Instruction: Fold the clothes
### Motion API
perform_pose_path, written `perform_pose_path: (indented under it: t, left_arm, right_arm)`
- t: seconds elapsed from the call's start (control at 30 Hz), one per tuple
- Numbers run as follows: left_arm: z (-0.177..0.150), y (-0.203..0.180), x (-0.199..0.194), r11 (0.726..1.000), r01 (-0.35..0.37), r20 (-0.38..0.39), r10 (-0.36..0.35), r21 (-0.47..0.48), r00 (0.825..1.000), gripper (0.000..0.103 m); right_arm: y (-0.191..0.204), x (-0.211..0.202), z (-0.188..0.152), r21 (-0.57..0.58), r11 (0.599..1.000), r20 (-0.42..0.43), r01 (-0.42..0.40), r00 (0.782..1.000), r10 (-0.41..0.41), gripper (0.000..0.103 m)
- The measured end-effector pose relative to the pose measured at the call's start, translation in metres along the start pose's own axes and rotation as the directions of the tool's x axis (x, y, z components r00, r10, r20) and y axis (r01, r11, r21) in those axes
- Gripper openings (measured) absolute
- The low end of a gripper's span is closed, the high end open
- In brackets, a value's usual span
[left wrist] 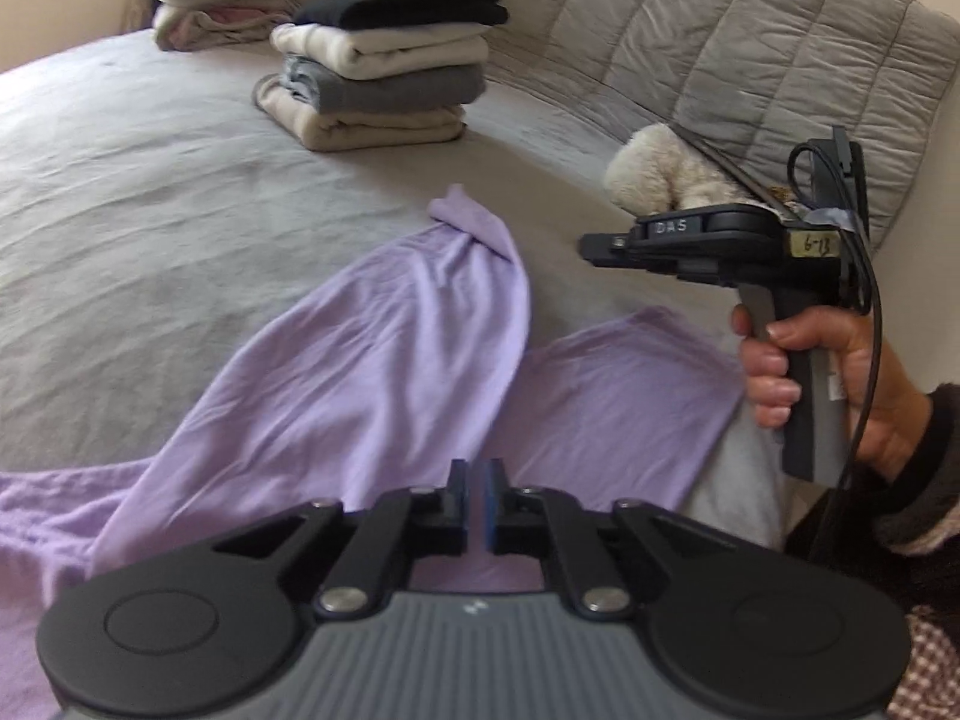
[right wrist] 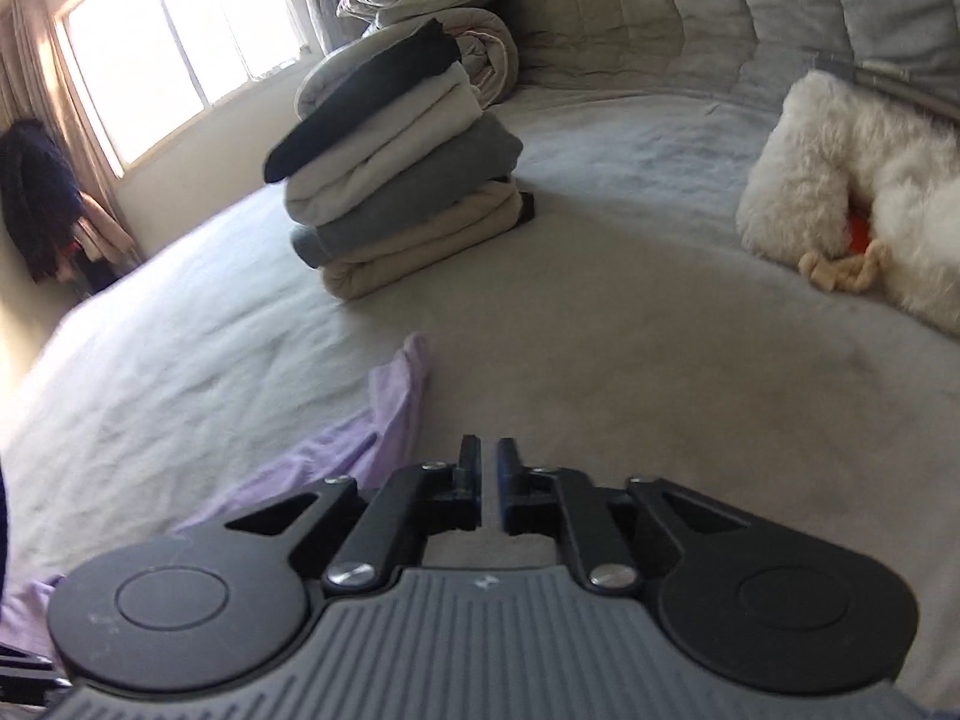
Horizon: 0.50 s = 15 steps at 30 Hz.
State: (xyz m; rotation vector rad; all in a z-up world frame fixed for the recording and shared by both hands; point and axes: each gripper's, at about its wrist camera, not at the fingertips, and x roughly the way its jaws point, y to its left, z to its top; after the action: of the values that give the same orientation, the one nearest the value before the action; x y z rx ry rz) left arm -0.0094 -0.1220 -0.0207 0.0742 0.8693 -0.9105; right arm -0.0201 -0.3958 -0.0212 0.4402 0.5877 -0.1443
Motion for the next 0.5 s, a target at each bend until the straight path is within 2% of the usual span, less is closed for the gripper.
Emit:
perform_pose_path:
  t: [0.03,0.1,0.13,0.23,0.33,0.37,0.4,0.47,0.5]
  left_arm:
    - [0.004,-0.001,0.001,1.000,0.001,0.002,-0.001,0.001,1.000,0.014]
    - [0.012,-0.003,0.004,1.000,-0.002,0.005,0.002,0.002,1.000,0.021]
    - [0.016,-0.003,0.006,1.000,-0.008,0.006,0.008,0.001,1.000,0.023]
    - [0.030,-0.001,0.015,1.000,-0.031,0.008,0.031,-0.007,0.999,0.028]
    - [0.040,0.007,0.026,0.998,-0.060,-0.004,0.060,-0.034,0.998,0.028]
    - [0.043,0.009,0.029,0.997,-0.072,-0.004,0.072,-0.036,0.997,0.028]
    - [0.046,0.010,0.033,0.996,-0.085,-0.004,0.085,-0.038,0.996,0.028]
    - [0.053,0.015,0.039,0.993,-0.111,-0.001,0.111,-0.035,0.994,0.030]
    - [0.057,0.017,0.043,0.992,-0.124,0.002,0.124,-0.032,0.992,0.030]
  right_arm:
    - [0.000,0.002,0.002,0.014,1.000,-0.002,-0.019,1.000,0.019,0.015]
    - [0.002,0.005,0.005,0.045,0.998,0.002,-0.052,0.999,0.052,0.027]
    - [0.004,0.007,0.006,0.058,0.996,0.006,-0.066,0.998,0.065,0.038]
    - [0.015,0.017,0.009,0.051,0.995,0.010,-0.088,0.996,0.087,0.038]
    - [0.025,0.032,0.006,0.019,0.997,-0.001,-0.072,0.997,0.072,0.038]
    - [0.028,0.038,0.005,0.011,0.998,-0.008,-0.065,0.998,0.065,0.037]
    - [0.030,0.043,0.004,0.003,0.998,-0.014,-0.058,0.998,0.058,0.031]
    - [0.031,0.049,0.002,-0.002,0.999,-0.019,-0.039,0.999,0.039,0.006]
    - [0.029,0.047,0.001,0.006,1.000,-0.014,-0.027,1.000,0.027,0.003]
